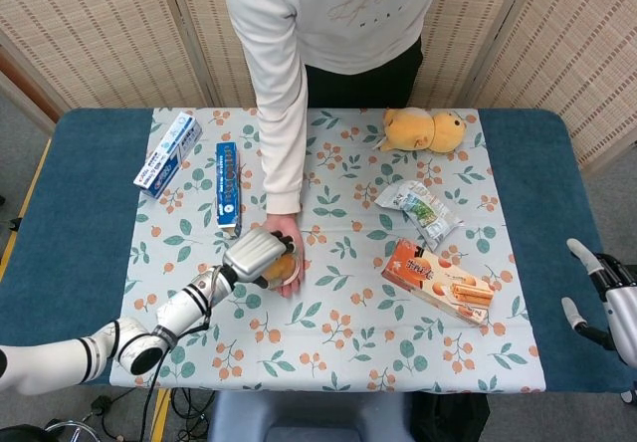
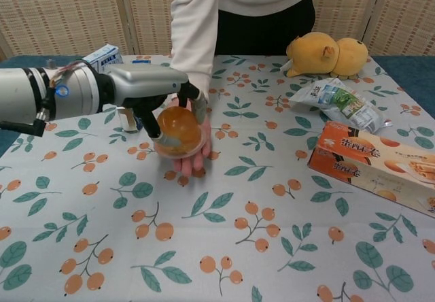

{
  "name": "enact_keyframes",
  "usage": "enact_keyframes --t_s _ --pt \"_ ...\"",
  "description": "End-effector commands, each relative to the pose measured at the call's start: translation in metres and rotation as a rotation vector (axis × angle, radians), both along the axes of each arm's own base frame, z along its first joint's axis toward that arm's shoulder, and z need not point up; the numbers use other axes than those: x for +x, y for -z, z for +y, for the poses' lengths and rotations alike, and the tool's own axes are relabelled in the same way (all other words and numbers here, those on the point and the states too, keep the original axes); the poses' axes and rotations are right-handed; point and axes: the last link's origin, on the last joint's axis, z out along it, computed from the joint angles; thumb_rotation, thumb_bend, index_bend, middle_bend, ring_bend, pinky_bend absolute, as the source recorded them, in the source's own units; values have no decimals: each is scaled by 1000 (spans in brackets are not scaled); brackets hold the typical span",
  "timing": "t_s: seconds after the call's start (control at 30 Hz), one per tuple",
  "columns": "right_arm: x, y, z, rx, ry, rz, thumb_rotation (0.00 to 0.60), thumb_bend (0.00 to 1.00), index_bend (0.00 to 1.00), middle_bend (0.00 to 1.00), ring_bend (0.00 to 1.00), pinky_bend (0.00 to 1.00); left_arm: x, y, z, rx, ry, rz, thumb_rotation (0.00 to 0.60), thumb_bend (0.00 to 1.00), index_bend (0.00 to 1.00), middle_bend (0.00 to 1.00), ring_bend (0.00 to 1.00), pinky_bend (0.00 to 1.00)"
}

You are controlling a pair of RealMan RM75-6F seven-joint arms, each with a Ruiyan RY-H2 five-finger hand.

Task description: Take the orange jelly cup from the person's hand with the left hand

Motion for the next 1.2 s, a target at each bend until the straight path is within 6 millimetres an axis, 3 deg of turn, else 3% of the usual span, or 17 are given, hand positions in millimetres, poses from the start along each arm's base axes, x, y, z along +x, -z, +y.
enact_keyframes --t_s 0.03,0.23,0.4,0.63,1.0,1.07,1.13,1.2 --pt "1 0 -1 -1 -5 1 600 383 98 229 195 411 -10 -19 -3 24 -11 -12 600 330 516 391 497 742" --pt "3 1 -3 6 -10 0 600 383 97 229 195 411 -34 -52 -12 74 -45 -12 600 330 513 391 496 742" --pt "4 4 -6 13 -18 -2 600 383 98 229 195 411 -64 -63 -21 86 -79 44 600 329 510 391 496 742" --pt "5 5 -9 20 -23 -1 600 383 98 229 195 411 -96 -52 -22 64 -148 120 600 330 507 391 495 742" --pt "4 4 -7 17 -13 -1 600 383 97 229 195 411 -109 -27 -15 33 -183 177 600 329 450 386 488 731" --pt "4 4 -6 15 -13 0 600 383 97 229 195 411 -113 -25 -15 11 -202 203 600 327 378 308 395 663" --pt "4 3 -6 13 -14 1 600 383 98 229 195 411 -114 -25 -16 5 -209 217 600 324 192 131 175 473" --pt "4 3 -6 12 -12 1 600 383 98 229 195 411 -113 -27 -16 16 -210 217 600 323 60 33 55 327"
